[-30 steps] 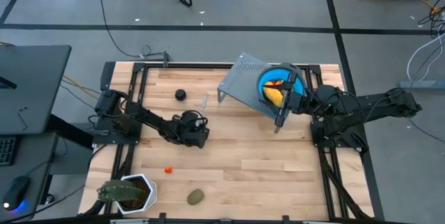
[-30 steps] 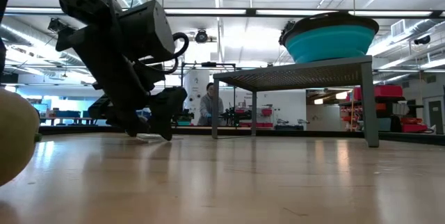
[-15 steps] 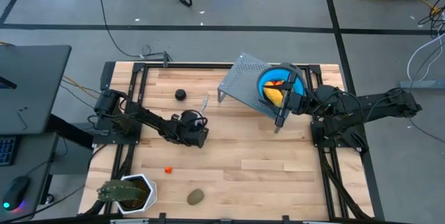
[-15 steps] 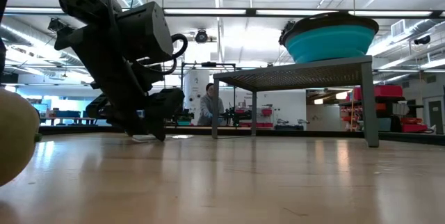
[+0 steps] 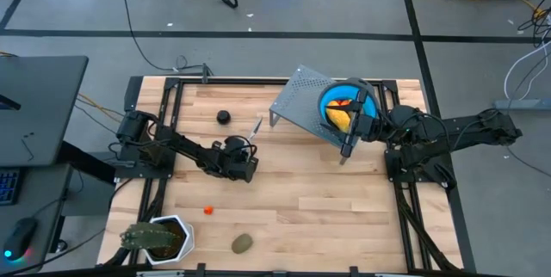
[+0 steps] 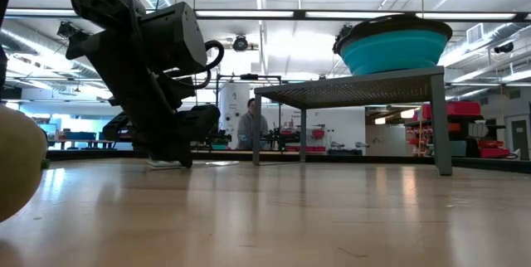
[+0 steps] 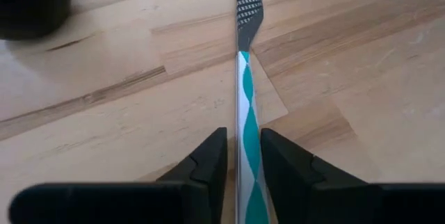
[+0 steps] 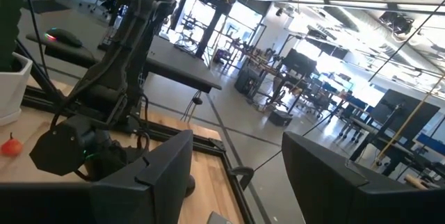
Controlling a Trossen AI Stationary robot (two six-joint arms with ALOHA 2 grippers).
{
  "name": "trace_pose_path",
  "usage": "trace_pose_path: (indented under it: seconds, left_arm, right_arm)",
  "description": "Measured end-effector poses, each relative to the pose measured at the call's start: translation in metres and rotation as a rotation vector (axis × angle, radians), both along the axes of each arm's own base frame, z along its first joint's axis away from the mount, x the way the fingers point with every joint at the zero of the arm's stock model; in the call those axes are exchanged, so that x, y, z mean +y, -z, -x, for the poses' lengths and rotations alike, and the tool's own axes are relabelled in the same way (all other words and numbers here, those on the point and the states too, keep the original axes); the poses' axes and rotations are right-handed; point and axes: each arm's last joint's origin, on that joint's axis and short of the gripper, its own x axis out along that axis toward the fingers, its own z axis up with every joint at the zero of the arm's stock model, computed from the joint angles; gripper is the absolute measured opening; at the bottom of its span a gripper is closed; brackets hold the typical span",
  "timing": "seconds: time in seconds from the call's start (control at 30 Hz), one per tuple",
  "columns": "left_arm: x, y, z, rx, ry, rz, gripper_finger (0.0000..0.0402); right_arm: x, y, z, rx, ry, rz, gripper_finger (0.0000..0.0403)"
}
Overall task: Pick & Place Fruit
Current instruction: Put the blue patterned knife on the shelf
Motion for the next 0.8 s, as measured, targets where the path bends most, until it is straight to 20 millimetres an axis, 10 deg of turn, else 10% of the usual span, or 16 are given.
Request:
trace_pose_path:
  seconds: [0.8]
  left_arm:
    - [-0.0014,-0.0099,-0.0023,-0.012,0.033,0.035,0.0052]
  right_arm:
    - [0.0004,0.0026,-0.0043,0.011,-0.002,0.001,0.0233]
